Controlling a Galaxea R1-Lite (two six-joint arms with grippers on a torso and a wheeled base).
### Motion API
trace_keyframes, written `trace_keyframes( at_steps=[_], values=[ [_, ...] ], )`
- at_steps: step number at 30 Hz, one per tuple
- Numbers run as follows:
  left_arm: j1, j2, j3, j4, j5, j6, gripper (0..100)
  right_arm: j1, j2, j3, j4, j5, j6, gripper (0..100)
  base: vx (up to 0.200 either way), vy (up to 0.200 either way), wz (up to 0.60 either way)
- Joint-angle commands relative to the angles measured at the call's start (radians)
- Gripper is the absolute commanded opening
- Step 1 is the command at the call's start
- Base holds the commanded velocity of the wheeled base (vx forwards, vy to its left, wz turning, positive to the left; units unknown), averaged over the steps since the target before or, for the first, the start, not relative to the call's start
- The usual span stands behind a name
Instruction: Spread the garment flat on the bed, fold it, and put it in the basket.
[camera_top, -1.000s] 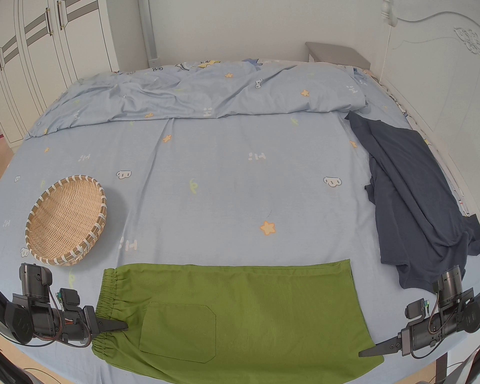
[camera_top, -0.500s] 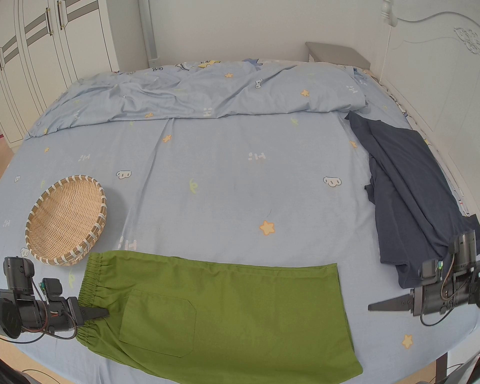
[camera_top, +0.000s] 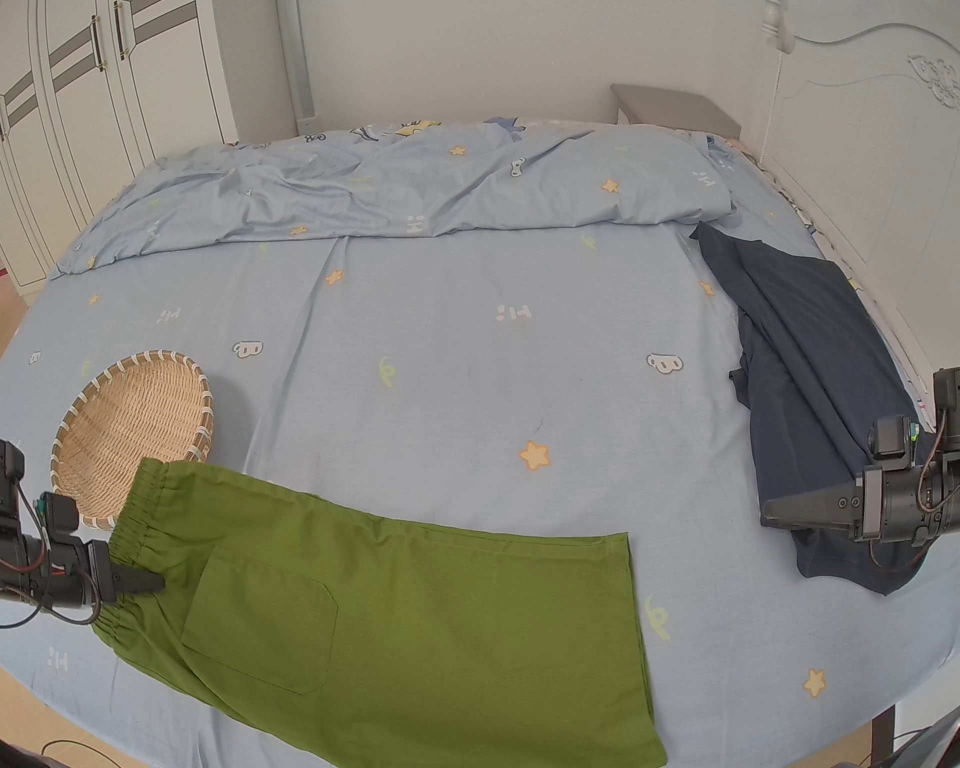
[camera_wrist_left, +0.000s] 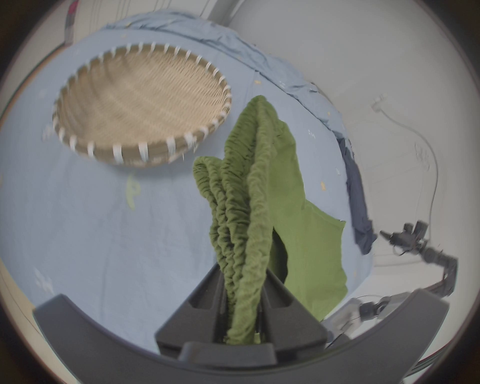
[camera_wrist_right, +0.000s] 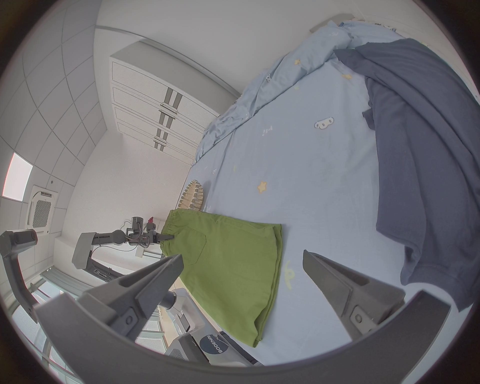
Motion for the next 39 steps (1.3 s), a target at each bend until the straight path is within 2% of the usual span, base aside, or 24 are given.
trace_keyframes(
  at_steps=[1, 2, 5, 7, 8, 9, 10, 11, 12, 13, 16, 23, 25, 28, 33, 38, 39],
  values=[
    [-0.083, -0.090, -0.088, 0.037, 0.070, 0.030, 0, -0.001, -0.020, -0.038, 0.020, -0.001, 0.003, 100, 0.000, 0.000, 0.00],
    [-0.093, -0.094, -0.091, 0.041, 0.073, 0.029, 0, -0.003, -0.021, -0.038, 0.020, -0.001, 0.003, 100, 0.000, 0.000, 0.00],
    [-0.202, -0.143, -0.112, 0.092, 0.099, 0.021, 0, 0.005, -0.024, -0.040, 0.021, -0.002, 0.003, 100, 0.000, 0.000, 0.00],
    [-0.294, -0.153, -0.143, 0.147, 0.152, 0.001, 0, 0.006, -0.033, -0.037, 0.023, -0.002, 0.005, 100, 0.000, 0.000, 0.00],
    [-0.294, -0.153, -0.143, 0.147, 0.152, 0.001, 0, 0.006, -0.033, -0.037, 0.023, -0.002, 0.005, 100, 0.000, 0.000, 0.00],
    [-0.396, -0.153, -0.177, 0.176, 0.225, -0.054, 0, 0.008, -0.043, -0.032, 0.023, -0.002, 0.005, 100, 0.000, 0.000, 0.00],
    [-0.432, -0.151, -0.188, 0.181, 0.249, -0.082, 0, 0.008, -0.044, -0.032, 0.024, -0.002, 0.005, 100, 0.000, 0.000, 0.00],
    [-0.523, -0.150, -0.217, 0.181, 0.306, -0.169, 0, 0.009, -0.047, -0.032, 0.026, -0.002, 0.005, 100, 0.000, 0.000, 0.00],
    [-0.531, -0.150, -0.221, 0.181, 0.312, -0.178, 0, 0.009, -0.047, -0.032, 0.026, -0.002, 0.003, 100, 0.000, 0.000, 0.00],
    [-0.637, -0.150, -0.260, 0.179, 0.373, -0.286, 0, 0.009, -0.049, -0.034, 0.034, -0.002, 0.003, 100, 0.000, 0.000, 0.00],
    [-0.782, -0.139, -0.309, 0.178, 0.464, -0.378, 0, 0.009, -0.049, -0.038, 0.043, -0.002, 0.005, 100, 0.000, 0.000, 0.00],
    [-0.960, -0.051, -0.396, 0.181, 0.485, -0.401, 0, 0.009, -0.047, -0.035, 0.041, -0.002, 0.003, 100, 0.000, 0.000, 0.00],
    [-0.983, -0.024, -0.411, 0.179, 0.487, -0.412, 0, 0.009, -0.047, -0.034, 0.043, -0.002, 0.003, 100, 0.000, 0.000, 0.00],
    [-1.060, 0.056, -0.444, 0.176, 0.490, -0.433, 0, 0.009, -0.047, -0.032, 0.041, -0.002, 0.003, 100, 0.000, 0.000, 0.00],
    [-1.126, 0.137, -0.470, 0.167, 0.490, -0.436, 0, 0.009, -0.046, -0.029, 0.040, -0.002, 0.002, 100, 0.000, 0.000, 0.00],
    [-1.206, 0.209, -0.477, 0.092, 0.514, -0.513, 0, 0.011, -0.046, -0.028, 0.038, -0.002, -0.003, 100, 0.000, 0.000, 0.00],
    [-1.238, 0.236, -0.476, 0.052, 0.551, -0.568, 0, 0.011, -0.046, -0.028, 0.038, -0.004, -0.003, 100, 0.000, 0.000, 0.00]
  ],
)
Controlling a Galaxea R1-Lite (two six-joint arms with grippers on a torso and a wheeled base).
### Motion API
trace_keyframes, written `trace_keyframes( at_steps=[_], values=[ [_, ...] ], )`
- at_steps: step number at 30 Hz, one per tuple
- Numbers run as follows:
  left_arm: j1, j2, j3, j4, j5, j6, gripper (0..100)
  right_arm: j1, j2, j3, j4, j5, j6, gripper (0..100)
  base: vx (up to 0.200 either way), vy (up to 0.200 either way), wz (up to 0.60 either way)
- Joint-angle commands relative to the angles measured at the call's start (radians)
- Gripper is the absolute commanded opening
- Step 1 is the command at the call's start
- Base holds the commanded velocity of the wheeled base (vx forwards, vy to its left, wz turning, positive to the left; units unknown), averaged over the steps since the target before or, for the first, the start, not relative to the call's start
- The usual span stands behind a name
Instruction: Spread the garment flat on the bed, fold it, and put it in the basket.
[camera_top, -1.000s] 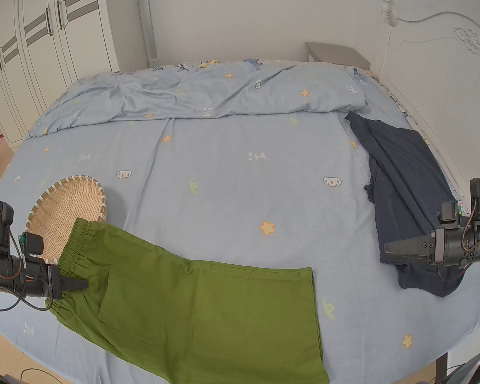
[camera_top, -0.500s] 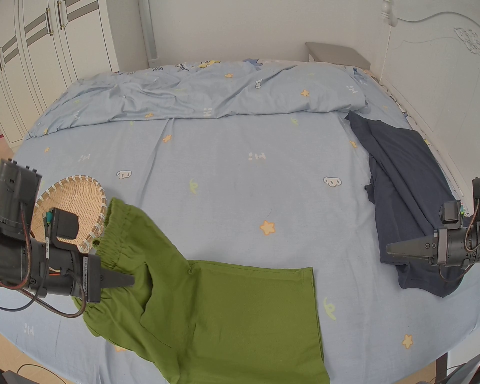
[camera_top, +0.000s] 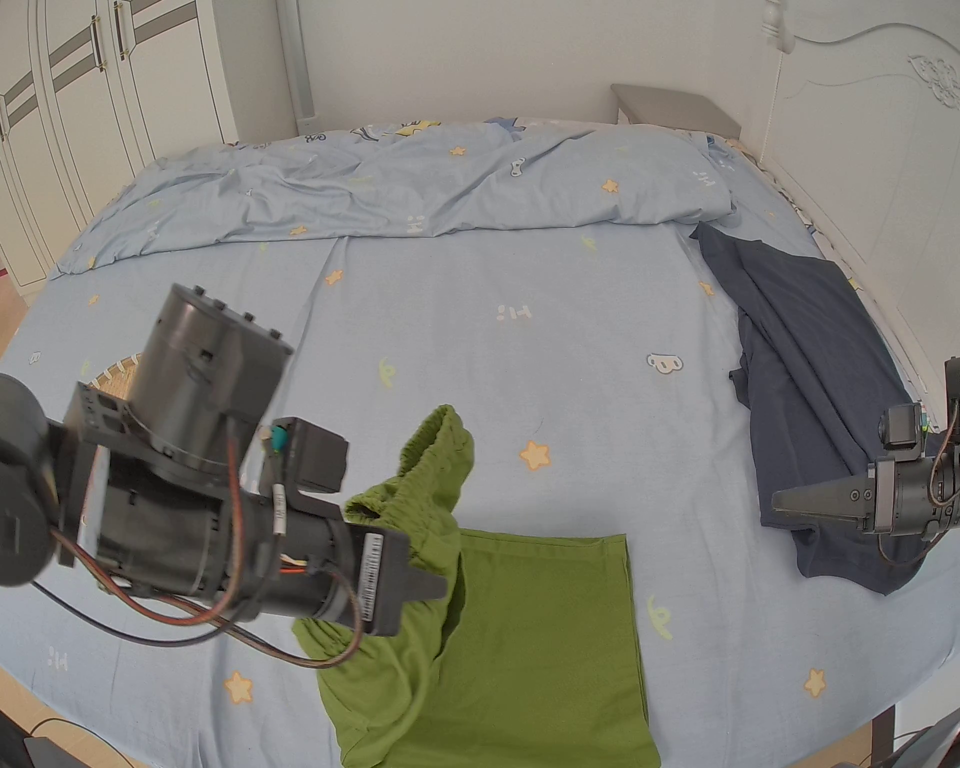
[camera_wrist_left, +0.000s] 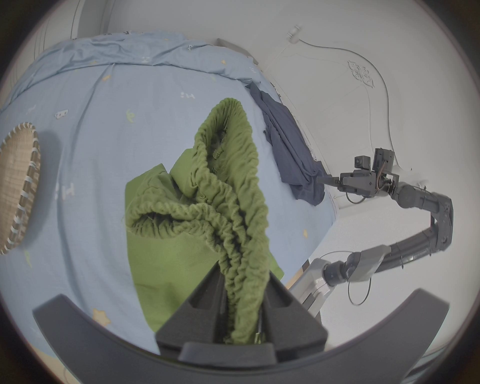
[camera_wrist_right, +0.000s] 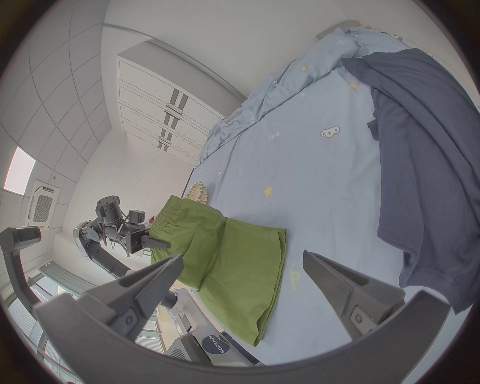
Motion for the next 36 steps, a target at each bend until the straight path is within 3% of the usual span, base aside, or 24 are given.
trace_keyframes(
  at_steps=[1, 5, 18, 19, 28, 34, 35, 36],
  values=[
    [-0.095, 0.120, -0.006, -0.067, 0.066, -0.092, 0, 0.001, -0.002, 0.002, -0.003, -0.002, -0.002, 100, 0.000, 0.000, 0.00],
    [-0.136, 0.167, -0.009, -0.084, 0.141, -0.149, 0, 0.003, -0.002, 0.005, -0.003, -0.002, -0.002, 100, 0.000, 0.000, 0.00],
    [-0.178, 0.250, -0.006, -0.176, 0.144, -0.204, 0, 0.011, 0.003, 0.010, -0.004, -0.006, -0.004, 100, 0.000, 0.000, 0.00],
    [-0.179, 0.253, -0.006, -0.179, 0.146, -0.204, 100, 0.011, 0.003, 0.011, -0.004, -0.006, -0.004, 100, 0.000, 0.000, 0.00],
    [-0.191, 0.310, -0.007, -0.313, 0.138, -0.294, 100, 0.011, 0.008, 0.011, -0.006, -0.008, -0.005, 100, 0.000, 0.000, 0.00],
    [-0.165, 0.304, -0.009, -0.331, 0.138, -0.354, 100, 0.030, 0.009, 0.019, -0.006, -0.008, -0.004, 100, 0.000, 0.000, 0.00],
    [-0.070, 0.284, 0.006, -0.320, 0.121, -0.363, 100, 0.086, 0.011, 0.031, -0.003, -0.008, 0.001, 100, 0.000, 0.000, 0.00],
    [-0.053, 0.274, 0.011, -0.319, 0.112, -0.365, 100, 0.103, 0.011, 0.033, -0.003, -0.008, 0.003, 100, 0.000, 0.000, 0.00]
  ],
)
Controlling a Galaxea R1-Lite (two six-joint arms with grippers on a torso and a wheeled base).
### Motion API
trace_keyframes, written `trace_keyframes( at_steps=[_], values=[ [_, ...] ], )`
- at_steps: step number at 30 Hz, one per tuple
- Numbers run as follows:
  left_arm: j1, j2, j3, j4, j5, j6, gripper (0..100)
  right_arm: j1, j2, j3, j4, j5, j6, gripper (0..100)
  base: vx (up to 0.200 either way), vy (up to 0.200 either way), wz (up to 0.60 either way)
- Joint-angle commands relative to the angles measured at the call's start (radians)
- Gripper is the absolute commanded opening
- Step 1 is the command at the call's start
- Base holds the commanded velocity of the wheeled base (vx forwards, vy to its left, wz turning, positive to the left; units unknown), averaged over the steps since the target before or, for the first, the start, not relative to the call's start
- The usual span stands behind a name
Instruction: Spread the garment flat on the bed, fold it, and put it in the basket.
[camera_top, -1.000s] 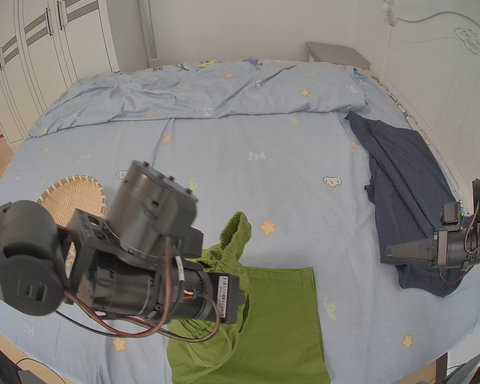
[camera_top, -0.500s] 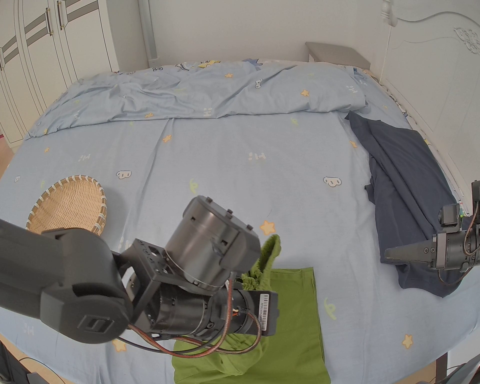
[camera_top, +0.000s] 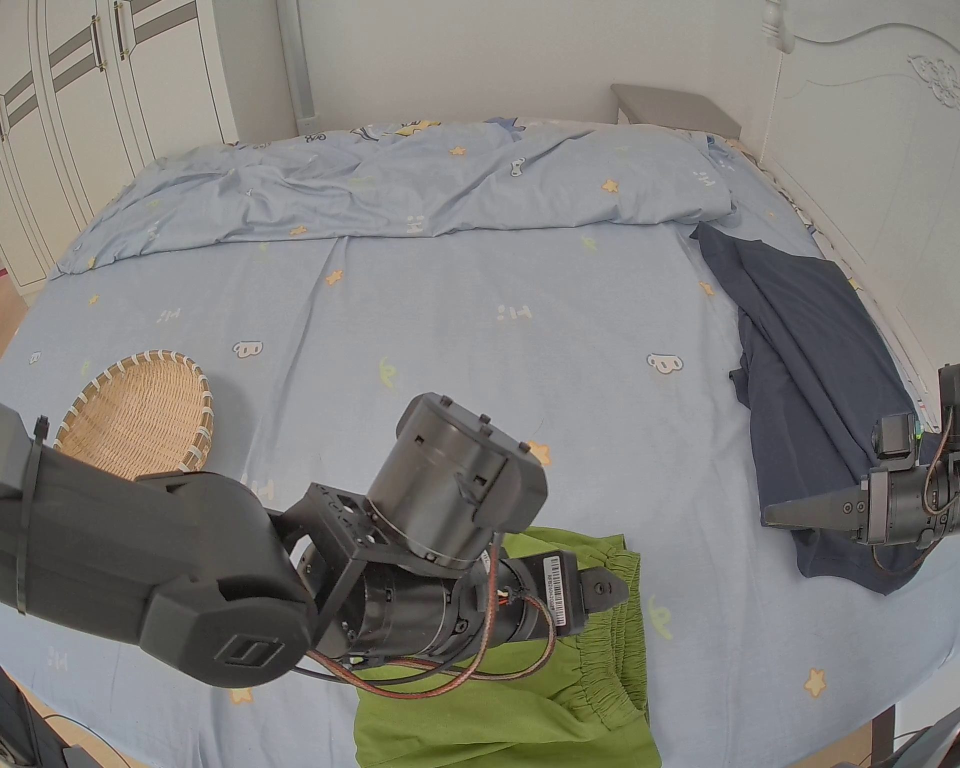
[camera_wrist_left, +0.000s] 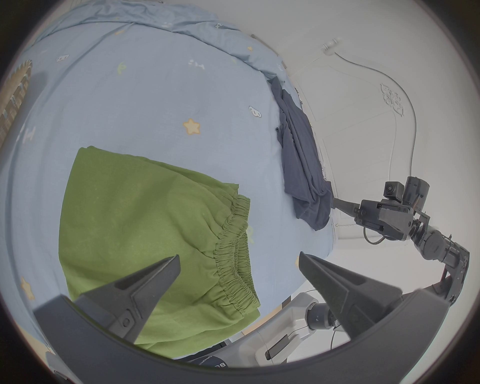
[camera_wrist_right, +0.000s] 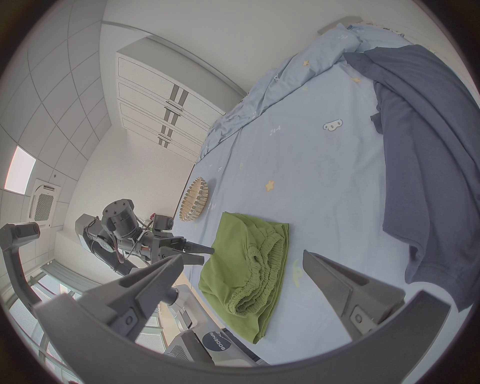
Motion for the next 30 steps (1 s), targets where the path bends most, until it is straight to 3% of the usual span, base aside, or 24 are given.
trace_keyframes(
  at_steps=[1, 3, 5, 6, 8, 10, 11, 12, 14, 15, 18, 23, 30],
  values=[
    [0.172, -0.053, 0.046, 0.014, -0.062, -0.009, 100, 0.118, 0.007, 0.020, 0.005, 0.000, 0.008, 100, 0.000, 0.000, 0.00],
    [0.220, -0.073, 0.070, 0.014, -0.104, -0.007, 100, 0.151, 0.013, 0.021, 0.007, -0.003, 0.009, 100, 0.000, 0.000, 0.00],
    [0.336, -0.130, 0.161, 0.004, -0.259, 0.002, 100, 0.238, 0.046, 0.029, 0.015, -0.036, 0.011, 100, 0.000, 0.000, 0.00],
    [0.341, -0.133, 0.167, 0.003, -0.266, 0.003, 100, 0.243, 0.049, 0.029, 0.015, -0.039, 0.011, 100, 0.000, 0.000, 0.00],
    [0.447, -0.165, 0.270, -0.020, -0.389, 0.045, 100, 0.309, 0.079, 0.038, 0.015, -0.093, 0.011, 100, 0.000, 0.000, 0.00],
    [0.529, -0.166, 0.360, -0.057, -0.454, 0.123, 100, 0.324, 0.088, 0.050, 0.012, -0.104, 0.008, 100, 0.000, 0.000, 0.00],
    [0.529, -0.166, 0.360, -0.057, -0.454, 0.123, 100, 0.324, 0.088, 0.050, 0.012, -0.104, 0.008, 100, 0.000, 0.000, 0.00],
    [0.599, -0.160, 0.449, -0.118, -0.494, 0.201, 100, 0.324, 0.078, 0.055, 0.010, -0.104, 0.011, 100, 0.000, 0.000, 0.00],
    [0.628, -0.159, 0.483, -0.152, -0.506, 0.226, 100, 0.322, 0.076, 0.052, 0.012, -0.104, 0.011, 100, 0.000, 0.000, 0.00],
    [0.683, -0.154, 0.543, -0.224, -0.530, 0.264, 100, 0.319, 0.062, 0.049, 0.015, -0.104, 0.012, 100, 0.000, 0.000, 0.00],
    [0.747, -0.117, 0.627, -0.365, -0.609, 0.299, 100, 0.315, 0.021, 0.047, 0.016, -0.102, 0.026, 100, 0.000, 0.000, 0.00],
    [0.741, -0.074, 0.656, -0.453, -0.644, 0.295, 100, 0.321, 0.015, 0.046, 0.015, -0.104, 0.037, 100, 0.000, 0.000, 0.00],
    [0.648, 0.073, 0.675, -0.562, -0.635, 0.287, 100, 0.315, -0.004, 0.044, 0.008, -0.104, 0.040, 100, 0.000, 0.000, 0.00]
  ],
)
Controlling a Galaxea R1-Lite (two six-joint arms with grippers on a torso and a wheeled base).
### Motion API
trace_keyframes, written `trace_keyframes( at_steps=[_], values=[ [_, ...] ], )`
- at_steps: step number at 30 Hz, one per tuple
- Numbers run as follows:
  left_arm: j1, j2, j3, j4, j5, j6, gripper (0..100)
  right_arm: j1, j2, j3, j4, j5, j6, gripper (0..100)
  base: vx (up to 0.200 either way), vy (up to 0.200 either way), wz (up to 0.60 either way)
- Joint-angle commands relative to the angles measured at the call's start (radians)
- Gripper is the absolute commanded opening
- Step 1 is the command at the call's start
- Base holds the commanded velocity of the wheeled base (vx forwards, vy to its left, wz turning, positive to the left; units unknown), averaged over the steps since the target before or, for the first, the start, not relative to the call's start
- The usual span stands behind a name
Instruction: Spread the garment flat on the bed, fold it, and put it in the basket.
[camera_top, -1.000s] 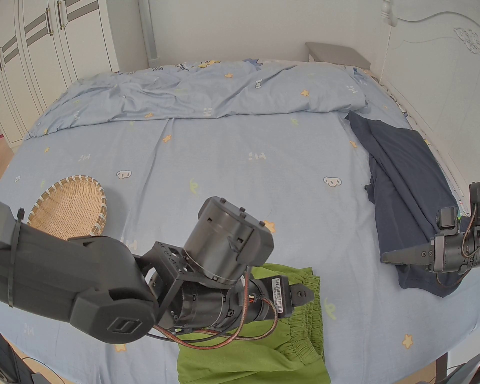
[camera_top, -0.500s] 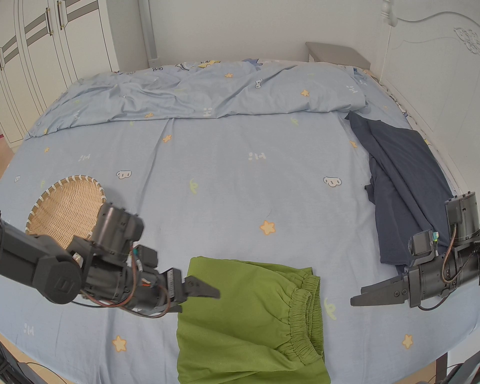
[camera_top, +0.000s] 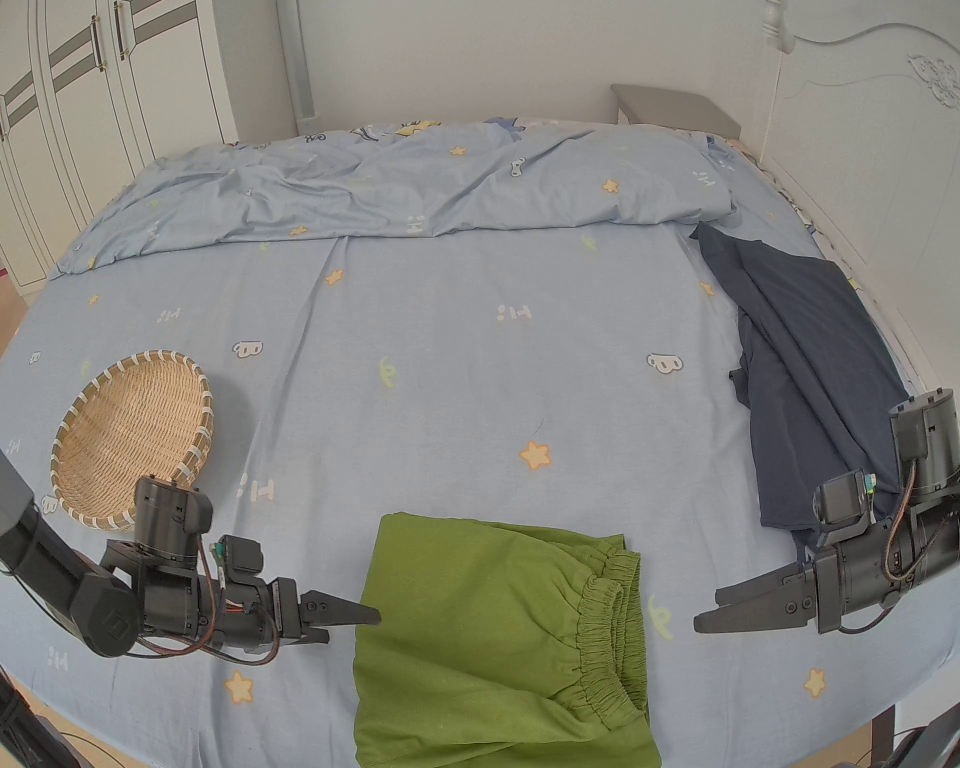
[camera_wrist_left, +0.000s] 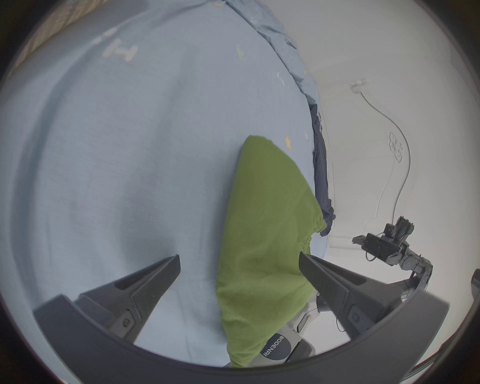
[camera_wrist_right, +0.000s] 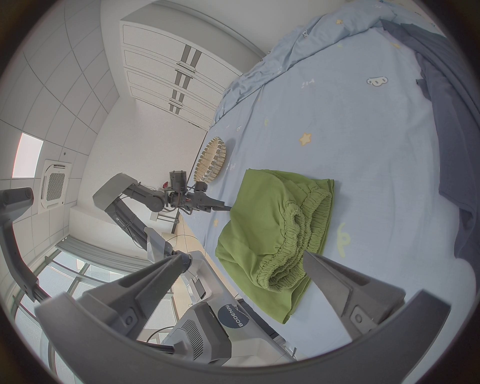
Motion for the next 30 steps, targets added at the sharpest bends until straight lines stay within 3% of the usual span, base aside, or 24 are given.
trace_keyframes(
  at_steps=[1, 9, 10, 13, 17, 22, 23, 30],
  values=[
    [-0.074, 0.120, 0.027, -0.064, 0.004, -0.007, 100, -0.002, -0.022, -0.003, -0.006, -0.002, 0.008, 100, 0.000, 0.000, 0.00],
    [-0.183, 0.172, 0.022, -0.191, 0.007, -0.096, 100, -0.004, -0.042, -0.009, -0.014, 0.003, 0.055, 100, 0.000, 0.000, 0.00],
    [-0.232, 0.223, 0.024, -0.259, 0.010, -0.108, 100, -0.007, -0.042, -0.007, -0.014, 0.003, 0.057, 100, 0.000, 0.000, 0.00],
    [-0.275, 0.262, 0.027, -0.332, 0.018, -0.119, 100, -0.008, -0.044, -0.004, -0.014, 0.003, 0.057, 100, 0.000, 0.000, 0.00],
    [-0.304, 0.269, 0.022, -0.394, 0.022, -0.200, 100, -0.025, -0.042, -0.007, -0.014, 0.003, 0.057, 100, 0.000, 0.000, 0.00],
    [-0.301, 0.273, 0.027, -0.441, 0.022, -0.231, 100, -0.025, -0.041, -0.007, -0.014, 0.003, 0.057, 100, 0.000, 0.000, 0.00],
    [-0.298, 0.273, 0.027, -0.447, 0.022, -0.232, 0, -0.025, -0.041, -0.007, -0.014, 0.003, 0.057, 100, 0.000, 0.000, 0.00],
    [-0.288, 0.259, 0.020, -0.441, 0.019, -0.277, 0, -0.042, -0.044, -0.018, -0.016, 0.002, 0.057, 100, 0.000, 0.000, 0.00]
  ],
)
